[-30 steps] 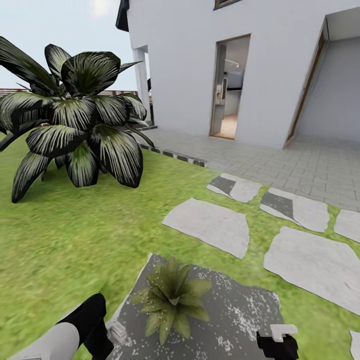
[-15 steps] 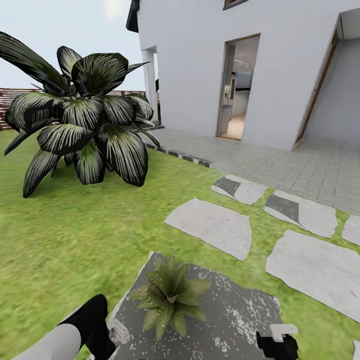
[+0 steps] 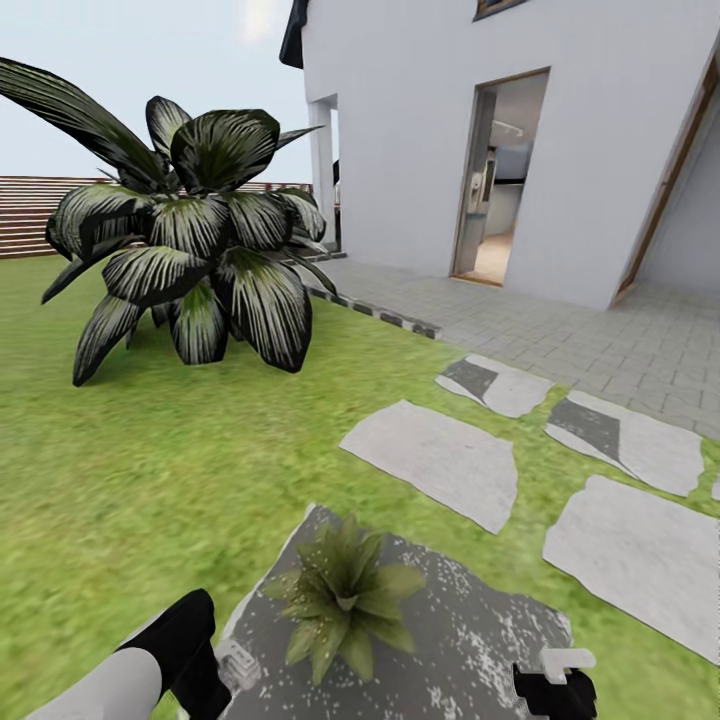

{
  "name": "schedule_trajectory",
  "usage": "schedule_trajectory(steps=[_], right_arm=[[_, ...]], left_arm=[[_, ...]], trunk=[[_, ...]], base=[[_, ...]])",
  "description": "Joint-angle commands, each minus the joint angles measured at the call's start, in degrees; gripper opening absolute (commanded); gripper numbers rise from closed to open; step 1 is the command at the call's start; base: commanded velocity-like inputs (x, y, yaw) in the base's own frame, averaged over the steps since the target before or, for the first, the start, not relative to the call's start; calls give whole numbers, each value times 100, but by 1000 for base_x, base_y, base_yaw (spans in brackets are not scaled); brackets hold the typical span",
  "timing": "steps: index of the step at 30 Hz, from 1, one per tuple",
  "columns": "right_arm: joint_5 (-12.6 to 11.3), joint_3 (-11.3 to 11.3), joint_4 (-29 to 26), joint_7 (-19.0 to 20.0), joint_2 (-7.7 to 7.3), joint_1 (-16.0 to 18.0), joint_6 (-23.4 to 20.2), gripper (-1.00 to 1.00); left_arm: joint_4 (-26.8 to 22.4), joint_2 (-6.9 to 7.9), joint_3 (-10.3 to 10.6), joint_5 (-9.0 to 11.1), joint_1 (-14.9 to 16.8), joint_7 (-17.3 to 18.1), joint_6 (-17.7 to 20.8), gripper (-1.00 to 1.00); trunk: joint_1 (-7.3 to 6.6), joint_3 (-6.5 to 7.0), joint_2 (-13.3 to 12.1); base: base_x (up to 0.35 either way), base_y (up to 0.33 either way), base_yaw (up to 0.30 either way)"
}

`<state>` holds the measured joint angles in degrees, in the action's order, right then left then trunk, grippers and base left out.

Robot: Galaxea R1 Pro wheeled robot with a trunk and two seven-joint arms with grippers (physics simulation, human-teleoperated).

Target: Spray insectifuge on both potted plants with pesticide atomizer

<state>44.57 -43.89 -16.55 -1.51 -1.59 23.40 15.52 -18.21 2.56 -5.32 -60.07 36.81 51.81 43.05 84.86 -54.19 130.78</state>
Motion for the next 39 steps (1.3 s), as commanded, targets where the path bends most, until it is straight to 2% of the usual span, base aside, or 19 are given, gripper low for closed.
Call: schedule_trajectory(steps=[1, 5, 7, 8, 11, 13, 17, 22, 27, 32, 37, 39], right_arm=[[60, -41, 12, -16, 0, 7, 30, 100], [60, -41, 12, -16, 0, 7, 30, 100], [60, -41, 12, -16, 0, 7, 30, 100], [60, -41, 12, -16, 0, 7, 30, 100], [60, -41, 12, -16, 0, 7, 30, 100], [60, -41, 12, -16, 0, 7, 30, 100], [55, -41, 7, -16, 0, 7, 36, 100], [52, -41, 11, -16, 0, 7, 39, 100], [56, -41, 11, -16, 0, 7, 39, 100], [56, -41, 9, -16, 0, 7, 39, 100], [60, -41, 11, -16, 0, 7, 39, 100], [60, -41, 12, -16, 0, 7, 39, 100]], left_arm=[[-12, -1, -40, -55, 2, 54, -8, -100], [-58, -14, -4, -102, 66, 179, -108, -100], [-70, -21, 27, -147, 85, 458, -117, -100], [-73, -15, 115, -189, 87, 615, -119, -100], [-70, 17, 637, -356, 55, 834, -120, -100], [-41, 3, 805, -372, 26, 870, -126, -100], [-14, -4, 832, -356, 20, 943, -131, -100], [-52, 61, 771, -337, 19, 1013, -128, -100], [-53, 43, 770, -338, 13, 985, -121, -100], [-67, 9, 755, -338, 18, 956, -106, -100], [-84, 63, 727, -330, 19, 954, -97, -100], [-86, 68, 640, -329, 19, 945, -95, -100]], trunk=[[1, -5, 2], [1, -5, 2], [1, -5, 2], [1, -5, 2], [1, -5, 2], [1, -5, 2], [1, -5, 2], [1, -5, 2], [1, -5, 2], [1, -5, 2], [1, -5, 2], [1, -5, 2]], base=[[204, -174, 0], [261, -108, 0], [279, -83, 0], [280, -65, 0], [122, -20, 0], [18, -3, 0], [2, 0, 23], [0, 0, 240], [-3, -17, 273], [-103, -213, 199], [-178, -240, 8], [-199, -230, 158]])
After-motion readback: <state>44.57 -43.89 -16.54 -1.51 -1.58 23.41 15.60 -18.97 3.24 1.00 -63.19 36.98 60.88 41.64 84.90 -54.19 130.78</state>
